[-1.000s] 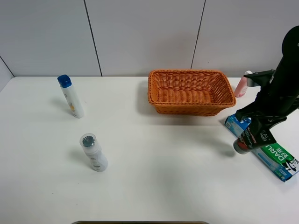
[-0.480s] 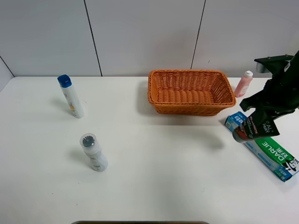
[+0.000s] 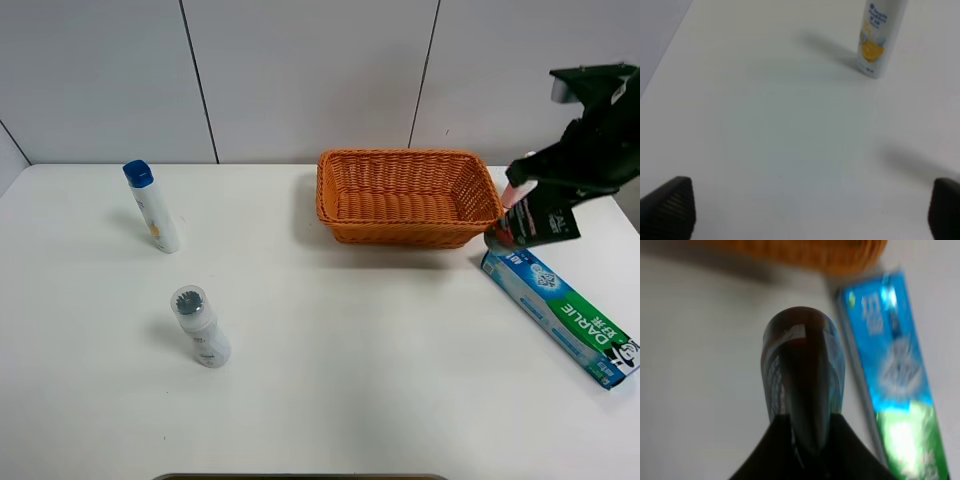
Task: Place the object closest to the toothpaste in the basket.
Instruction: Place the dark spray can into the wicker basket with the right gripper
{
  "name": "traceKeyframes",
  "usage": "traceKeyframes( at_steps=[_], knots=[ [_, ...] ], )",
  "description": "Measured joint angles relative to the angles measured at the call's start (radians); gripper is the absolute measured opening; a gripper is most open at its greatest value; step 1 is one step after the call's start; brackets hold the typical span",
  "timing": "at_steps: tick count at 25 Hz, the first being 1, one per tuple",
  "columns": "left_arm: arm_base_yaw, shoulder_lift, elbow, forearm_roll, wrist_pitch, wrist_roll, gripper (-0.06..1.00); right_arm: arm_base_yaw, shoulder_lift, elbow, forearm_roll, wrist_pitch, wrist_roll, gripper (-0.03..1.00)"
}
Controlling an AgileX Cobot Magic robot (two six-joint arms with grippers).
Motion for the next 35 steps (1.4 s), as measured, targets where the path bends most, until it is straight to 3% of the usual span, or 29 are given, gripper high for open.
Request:
traceKeyframes(
  at_steps=[19, 35],
  knots=[
    [0.000, 0.000, 0.000, 0.000, 0.000, 0.000, 0.94, 0.000, 0.491, -0.465, 0.084, -0.003, -0.002, 0.18],
    [0.000, 0.000, 0.000, 0.001, 0.000, 0.000, 0.94, 0.000, 0.642, -0.500, 0.120, -0.079, -0.003, 0.17]
  ],
)
